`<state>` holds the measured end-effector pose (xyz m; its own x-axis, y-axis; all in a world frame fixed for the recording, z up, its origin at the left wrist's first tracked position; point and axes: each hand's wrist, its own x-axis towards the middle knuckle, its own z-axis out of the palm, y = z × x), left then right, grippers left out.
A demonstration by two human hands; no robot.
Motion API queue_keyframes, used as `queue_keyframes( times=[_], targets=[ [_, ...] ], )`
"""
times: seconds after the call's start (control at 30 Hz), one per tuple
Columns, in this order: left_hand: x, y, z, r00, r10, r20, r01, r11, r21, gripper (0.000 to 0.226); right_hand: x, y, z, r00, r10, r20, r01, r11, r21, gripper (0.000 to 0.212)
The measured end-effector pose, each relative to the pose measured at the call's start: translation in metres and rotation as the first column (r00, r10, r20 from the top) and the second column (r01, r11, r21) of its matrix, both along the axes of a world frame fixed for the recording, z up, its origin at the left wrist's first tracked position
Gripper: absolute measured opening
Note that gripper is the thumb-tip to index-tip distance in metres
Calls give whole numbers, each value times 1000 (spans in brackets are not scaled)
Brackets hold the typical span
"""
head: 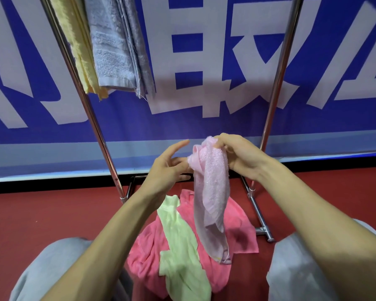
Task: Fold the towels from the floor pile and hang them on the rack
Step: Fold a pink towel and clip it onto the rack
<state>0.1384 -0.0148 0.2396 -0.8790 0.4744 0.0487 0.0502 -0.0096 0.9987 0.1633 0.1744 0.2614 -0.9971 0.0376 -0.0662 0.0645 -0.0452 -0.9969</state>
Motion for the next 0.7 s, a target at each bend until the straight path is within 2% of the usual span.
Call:
queue_keyframes(
  times=[0.07, 0.2, 0.27, 0.33, 0.4, 0.47, 0.5, 0.6, 0.7],
  targets=[
    [1, -1, 1, 998, -37, -58, 36, 999, -24, 40, 1, 1, 0, 999, 41, -11, -41, 999, 31, 18],
    [3, -1, -1, 977, 36, -208, -58, 994, -97, 10, 5, 4, 0, 999, 53, -6, -53, 998, 29, 28],
    [1, -3, -2, 973, 33, -228, -70, 986, -153, 3, 6, 7, -2, 999, 49, 13, -49, 998, 42, 21],
    [0, -4, -1, 980, 15, -200, -54, 980, -191, 11, 7, 11, -2, 998, 6, 60, -12, 996, 93, 12],
    [-1, -6, 0, 978, 37, -206, -84, 971, -224, 13, 5, 16, -8, 991, -109, 72, 82, 947, 309, 19],
    [-2, -6, 1, 964, 56, -260, -124, 960, -251, 12, 2, 20, -16, 988, -153, 26, 105, 779, 618, 25],
    [-2, -7, 1, 959, 59, -276, -131, 959, -252, 12, 0, 21, -20, 992, -128, 20, 80, 733, 675, 23],
    [-2, -7, -1, 956, 57, -287, -136, 955, -264, 11, 0, 15, -24, 998, -63, -18, 59, 758, 650, 17],
    [-3, -5, -5, 958, 57, -280, -142, 946, -293, 11, 6, 2, -15, 999, 29, -36, -9, 887, 461, 28]
  ],
)
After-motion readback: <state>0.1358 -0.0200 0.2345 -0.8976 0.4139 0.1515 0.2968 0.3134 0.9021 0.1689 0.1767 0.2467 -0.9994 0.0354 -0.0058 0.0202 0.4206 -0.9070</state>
